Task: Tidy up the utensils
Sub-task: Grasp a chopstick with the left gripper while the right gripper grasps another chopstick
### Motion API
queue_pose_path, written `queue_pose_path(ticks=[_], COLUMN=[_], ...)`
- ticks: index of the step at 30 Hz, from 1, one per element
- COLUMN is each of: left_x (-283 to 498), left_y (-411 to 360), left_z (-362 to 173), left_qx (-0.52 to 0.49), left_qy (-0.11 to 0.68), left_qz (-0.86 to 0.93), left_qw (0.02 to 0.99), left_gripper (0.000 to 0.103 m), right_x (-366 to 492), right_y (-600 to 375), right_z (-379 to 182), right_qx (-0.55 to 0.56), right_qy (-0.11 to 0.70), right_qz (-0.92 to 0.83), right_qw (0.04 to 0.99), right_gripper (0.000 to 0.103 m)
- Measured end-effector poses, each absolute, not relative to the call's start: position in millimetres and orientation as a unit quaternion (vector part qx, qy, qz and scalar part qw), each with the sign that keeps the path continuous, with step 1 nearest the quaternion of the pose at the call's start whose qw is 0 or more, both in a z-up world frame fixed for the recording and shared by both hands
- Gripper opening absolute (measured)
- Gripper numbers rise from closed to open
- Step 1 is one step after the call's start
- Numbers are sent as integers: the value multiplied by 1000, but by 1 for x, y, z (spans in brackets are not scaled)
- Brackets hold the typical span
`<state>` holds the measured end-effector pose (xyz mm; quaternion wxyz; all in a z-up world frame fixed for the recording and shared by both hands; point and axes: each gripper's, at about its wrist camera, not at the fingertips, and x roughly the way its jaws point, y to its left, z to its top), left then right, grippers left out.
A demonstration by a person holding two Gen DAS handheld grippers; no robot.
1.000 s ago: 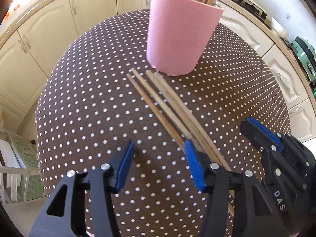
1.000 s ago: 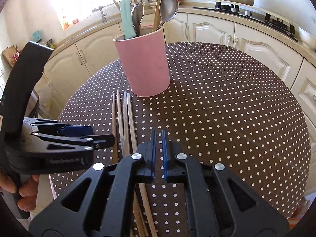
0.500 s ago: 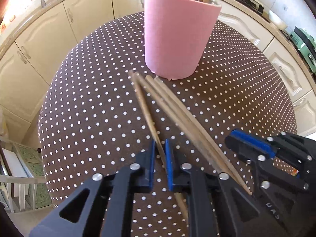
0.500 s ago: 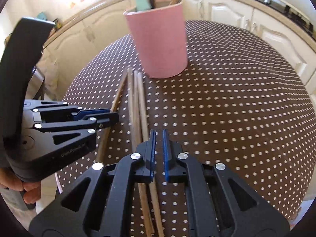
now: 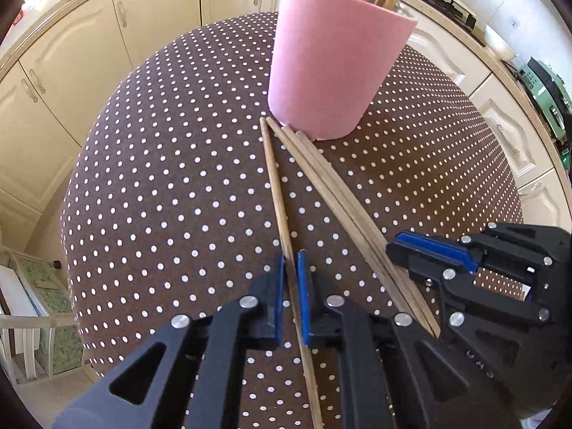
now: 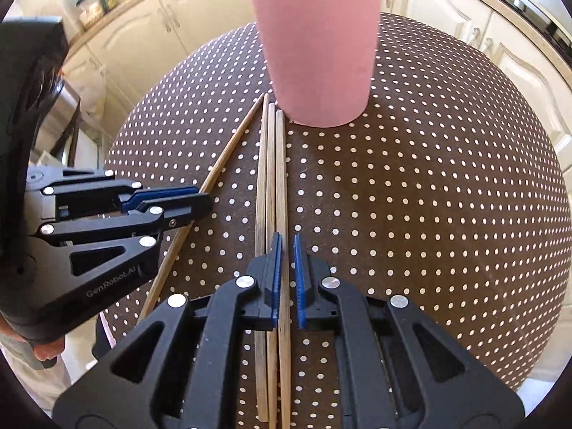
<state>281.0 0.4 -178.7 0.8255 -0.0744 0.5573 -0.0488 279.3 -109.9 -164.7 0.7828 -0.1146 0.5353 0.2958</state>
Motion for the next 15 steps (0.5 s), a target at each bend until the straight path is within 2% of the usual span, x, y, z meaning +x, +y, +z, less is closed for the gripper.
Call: queue_pose_path(ticks=[7,15], left_x=[288,285], left_y=[-9,0], left_z=[-180,-181], left_qx=[-65,-95], left_qy=[557,547], left_qz=[-39,-42], left_qw=[827,831], left_gripper=[9,7], right_x=[291,284], right_y=[-74,-76], right_z=[-169,-170], right_qx=[-170,-153], right_qy=[558,537], right_qz=[286,290], right_qw=[760,777], right_gripper=[8,6])
